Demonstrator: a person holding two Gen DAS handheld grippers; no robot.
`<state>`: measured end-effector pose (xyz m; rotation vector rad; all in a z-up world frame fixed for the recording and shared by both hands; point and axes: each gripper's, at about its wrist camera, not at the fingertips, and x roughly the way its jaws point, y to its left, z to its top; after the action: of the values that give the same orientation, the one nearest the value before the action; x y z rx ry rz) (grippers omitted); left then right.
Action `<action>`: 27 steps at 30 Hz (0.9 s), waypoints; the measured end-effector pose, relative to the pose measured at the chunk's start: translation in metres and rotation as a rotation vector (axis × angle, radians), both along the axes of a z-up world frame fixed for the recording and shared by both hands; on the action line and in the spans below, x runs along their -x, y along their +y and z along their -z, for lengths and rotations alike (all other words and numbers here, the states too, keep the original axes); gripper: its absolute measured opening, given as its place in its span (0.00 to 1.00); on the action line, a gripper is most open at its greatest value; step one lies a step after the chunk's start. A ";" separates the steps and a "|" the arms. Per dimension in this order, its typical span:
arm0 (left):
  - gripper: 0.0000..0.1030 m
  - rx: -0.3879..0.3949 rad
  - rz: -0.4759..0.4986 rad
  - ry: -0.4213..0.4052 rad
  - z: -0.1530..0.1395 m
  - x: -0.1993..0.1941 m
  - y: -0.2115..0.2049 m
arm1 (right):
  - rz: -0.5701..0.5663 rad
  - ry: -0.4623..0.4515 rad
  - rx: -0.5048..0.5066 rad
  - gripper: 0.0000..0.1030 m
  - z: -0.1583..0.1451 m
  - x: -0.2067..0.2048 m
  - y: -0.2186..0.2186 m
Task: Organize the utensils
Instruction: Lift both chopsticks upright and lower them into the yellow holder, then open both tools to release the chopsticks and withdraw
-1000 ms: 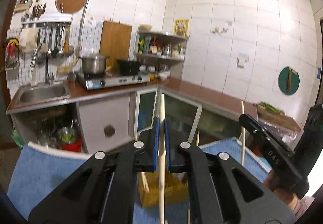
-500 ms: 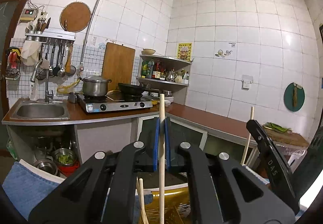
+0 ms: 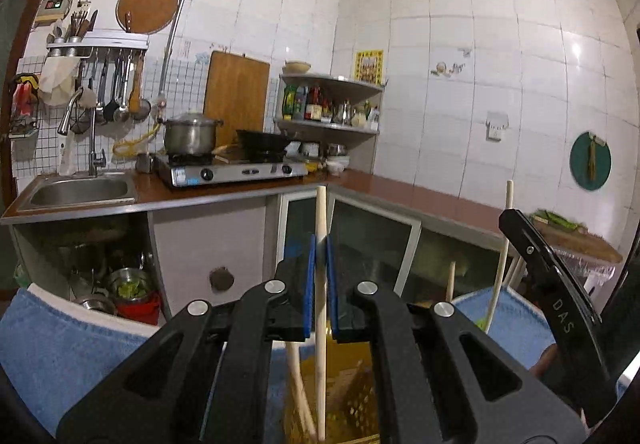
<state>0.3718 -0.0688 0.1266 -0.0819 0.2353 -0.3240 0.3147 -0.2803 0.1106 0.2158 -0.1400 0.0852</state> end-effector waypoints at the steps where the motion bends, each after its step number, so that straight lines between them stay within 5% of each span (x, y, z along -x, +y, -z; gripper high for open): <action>1: 0.04 -0.007 -0.001 0.008 0.004 0.001 0.000 | -0.001 0.009 0.002 0.06 0.004 0.000 0.000; 10: 0.05 -0.036 0.003 0.167 0.031 -0.001 0.006 | -0.039 0.160 0.056 0.08 0.033 0.006 0.005; 12: 0.14 -0.030 0.010 0.202 0.032 0.001 0.009 | -0.052 0.217 0.070 0.08 0.031 0.009 0.005; 14: 0.41 -0.023 0.002 0.223 0.029 0.009 0.014 | -0.059 0.254 0.075 0.08 0.030 0.014 0.004; 17: 0.60 -0.009 -0.004 0.237 0.022 0.033 0.024 | -0.063 0.310 0.086 0.08 0.027 0.027 0.001; 23: 0.76 -0.066 0.007 0.322 0.028 0.070 0.035 | -0.059 0.471 0.116 0.08 0.035 0.058 -0.002; 27: 0.78 -0.103 0.008 0.403 0.048 0.089 0.041 | -0.042 0.569 0.127 0.37 0.055 0.077 -0.002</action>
<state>0.2827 -0.0278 0.0789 -0.0443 0.6511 -0.3011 0.2375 -0.2822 0.0553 0.1097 0.4357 0.0716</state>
